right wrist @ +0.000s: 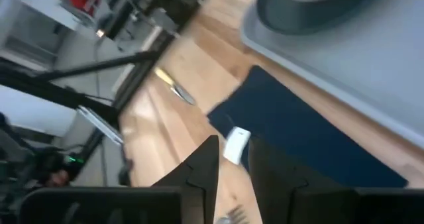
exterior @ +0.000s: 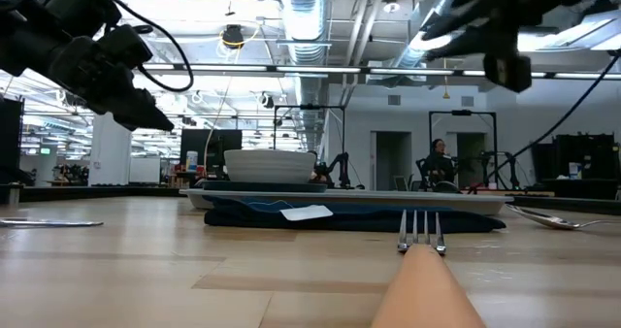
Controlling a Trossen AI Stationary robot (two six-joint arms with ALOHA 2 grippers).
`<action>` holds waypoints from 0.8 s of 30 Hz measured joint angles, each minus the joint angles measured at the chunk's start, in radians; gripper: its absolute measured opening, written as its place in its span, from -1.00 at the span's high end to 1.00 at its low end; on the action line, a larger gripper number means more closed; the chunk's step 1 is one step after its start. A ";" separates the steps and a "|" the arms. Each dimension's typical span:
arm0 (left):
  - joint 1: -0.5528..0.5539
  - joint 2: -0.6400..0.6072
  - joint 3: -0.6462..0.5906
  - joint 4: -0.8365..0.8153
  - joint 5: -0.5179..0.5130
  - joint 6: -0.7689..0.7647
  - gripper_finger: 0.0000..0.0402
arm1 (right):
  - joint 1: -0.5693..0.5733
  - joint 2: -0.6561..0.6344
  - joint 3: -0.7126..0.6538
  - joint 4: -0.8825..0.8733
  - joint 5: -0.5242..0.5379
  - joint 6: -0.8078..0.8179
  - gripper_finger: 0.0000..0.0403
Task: Set up tray
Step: Put the black napkin to the right side of the plate and bowl on the gray serving tray
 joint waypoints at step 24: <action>0.000 0.000 0.000 0.006 -0.003 0.027 0.17 | -0.107 0.548 0.278 -0.226 -0.306 -0.235 0.32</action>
